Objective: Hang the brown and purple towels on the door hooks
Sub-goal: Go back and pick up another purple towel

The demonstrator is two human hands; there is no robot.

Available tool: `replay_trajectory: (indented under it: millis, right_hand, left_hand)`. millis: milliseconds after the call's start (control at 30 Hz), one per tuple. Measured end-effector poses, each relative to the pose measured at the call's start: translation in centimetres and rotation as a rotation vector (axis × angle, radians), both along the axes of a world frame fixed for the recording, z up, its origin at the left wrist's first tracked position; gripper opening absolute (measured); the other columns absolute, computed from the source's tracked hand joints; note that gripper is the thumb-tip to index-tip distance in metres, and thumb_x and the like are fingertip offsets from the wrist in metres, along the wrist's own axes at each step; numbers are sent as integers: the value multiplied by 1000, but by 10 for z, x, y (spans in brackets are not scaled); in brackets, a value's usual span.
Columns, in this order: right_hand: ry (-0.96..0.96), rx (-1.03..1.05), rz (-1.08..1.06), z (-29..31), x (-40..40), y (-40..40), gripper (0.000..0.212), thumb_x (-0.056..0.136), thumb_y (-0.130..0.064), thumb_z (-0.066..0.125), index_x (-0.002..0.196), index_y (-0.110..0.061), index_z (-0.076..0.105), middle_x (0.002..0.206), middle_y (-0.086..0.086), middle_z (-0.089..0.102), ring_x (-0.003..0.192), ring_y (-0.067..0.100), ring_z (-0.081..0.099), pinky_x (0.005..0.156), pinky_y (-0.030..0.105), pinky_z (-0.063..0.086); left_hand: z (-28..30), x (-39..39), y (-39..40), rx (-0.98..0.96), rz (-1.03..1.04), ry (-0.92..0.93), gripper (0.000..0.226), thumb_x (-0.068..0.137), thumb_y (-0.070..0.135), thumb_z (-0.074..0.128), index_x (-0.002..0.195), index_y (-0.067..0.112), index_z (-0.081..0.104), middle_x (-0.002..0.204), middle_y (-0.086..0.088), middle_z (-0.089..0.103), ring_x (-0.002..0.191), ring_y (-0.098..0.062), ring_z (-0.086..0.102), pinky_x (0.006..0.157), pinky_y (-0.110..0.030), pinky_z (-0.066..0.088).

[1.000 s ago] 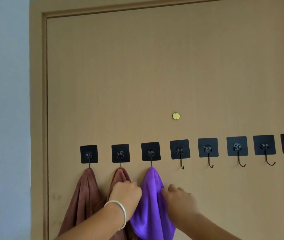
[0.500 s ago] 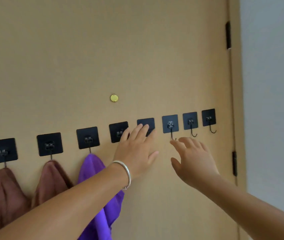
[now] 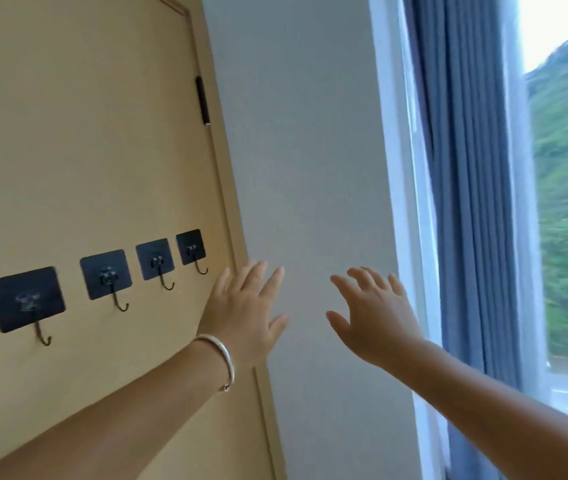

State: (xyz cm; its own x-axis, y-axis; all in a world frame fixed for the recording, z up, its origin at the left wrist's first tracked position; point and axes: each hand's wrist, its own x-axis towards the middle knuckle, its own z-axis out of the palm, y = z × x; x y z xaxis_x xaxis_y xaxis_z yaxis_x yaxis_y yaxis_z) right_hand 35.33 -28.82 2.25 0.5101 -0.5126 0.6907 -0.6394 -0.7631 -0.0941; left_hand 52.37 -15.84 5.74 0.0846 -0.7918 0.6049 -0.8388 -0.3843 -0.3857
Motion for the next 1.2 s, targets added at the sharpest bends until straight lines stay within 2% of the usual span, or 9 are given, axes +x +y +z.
replay_trajectory:
  millis: [200, 333, 567, 733, 933, 1067, 1200]
  right_hand:
    - [48, 23, -347, -12, -121, 21, 58, 89, -55, 46, 141, -31, 35, 144, 0, 39, 139, 21, 26, 116, 52, 14]
    - [103, 44, -637, -22, -220, 51, 58, 87, -55, 49, 139, -31, 38, 143, 1, 41, 135, 22, 31, 113, 54, 17]
    - [98, 88, -959, -31, -367, 101, 59, 85, -54, 53, 138, -30, 41, 141, 2, 44, 134, 23, 34, 112, 57, 18]
    - [96, 90, -1216, -39, -482, 153, 54, 84, -53, 54, 132, -30, 46, 137, 1, 48, 129, 23, 39, 109, 54, 21]
    - [100, 127, -1485, -44, -611, 219, 53, 87, -54, 50, 134, -28, 44, 136, 2, 49, 130, 23, 39, 111, 55, 23]
    - [81, 145, -1615, -51, -685, 260, 56, 90, -53, 46, 140, -28, 39, 143, 0, 43, 135, 22, 33, 113, 55, 20]
    - [45, 155, -1725, -57, -749, 299, 53, 91, -51, 44, 138, -28, 39, 142, -1, 41, 135, 22, 30, 113, 54, 14]
  left_hand:
    - [-25, -83, -51, 6, -336, 39, 71, 93, 59, 23, 152, 23, 9, 158, -4, 16, 146, -21, 9, 118, -45, 10]
    - [-42, -171, -76, 55, -563, 62, 73, 93, 61, 20, 153, 21, 8, 158, -6, 16, 147, -23, 8, 117, -46, 11]
    - [-49, -328, -96, 95, -908, 107, 72, 93, 61, 28, 151, 22, 16, 158, -6, 19, 147, -23, 10, 117, -48, 12]
    - [-57, -468, -98, 138, -1166, 136, 71, 94, 61, 27, 152, 23, 12, 160, -4, 15, 147, -22, 8, 118, -47, 11]
    - [-73, -634, -75, 191, -1410, 140, 72, 93, 61, 30, 153, 24, 11, 160, -4, 15, 147, -21, 8, 119, -45, 10]
    - [-81, -732, -54, 205, -1548, 133, 72, 93, 60, 31, 152, 24, 11, 160, -3, 15, 147, -21, 8, 119, -46, 10]
    - [-86, -815, -31, 225, -1673, 134, 71, 93, 60, 30, 152, 23, 14, 158, -2, 18, 147, -20, 10, 119, -46, 11]
